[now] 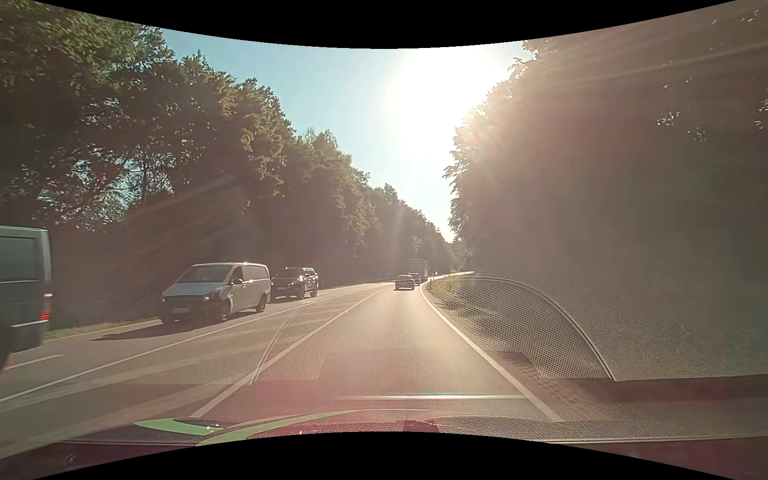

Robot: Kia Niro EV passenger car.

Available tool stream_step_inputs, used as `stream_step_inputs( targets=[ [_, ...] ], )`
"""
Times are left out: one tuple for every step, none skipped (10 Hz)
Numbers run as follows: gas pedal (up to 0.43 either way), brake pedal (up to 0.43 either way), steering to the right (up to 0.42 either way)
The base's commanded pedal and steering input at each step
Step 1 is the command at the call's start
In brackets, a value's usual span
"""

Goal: Follow the waypoints while adhering to traffic rules and regulations

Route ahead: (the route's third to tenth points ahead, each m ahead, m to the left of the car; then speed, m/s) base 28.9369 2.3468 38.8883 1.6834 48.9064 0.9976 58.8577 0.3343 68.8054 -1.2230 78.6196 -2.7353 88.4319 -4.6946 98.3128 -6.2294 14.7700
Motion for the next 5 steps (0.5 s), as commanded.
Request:
stream_step_inputs(
  targets=[
    [0.287, 0.0, 0.003],
    [0.287, 0.0, 0.004],
    [0.268, 0.0, 0.004],
    [0.26, 0.0, 0.004],
    [0.248, 0.0, 0.004]
  ],
)
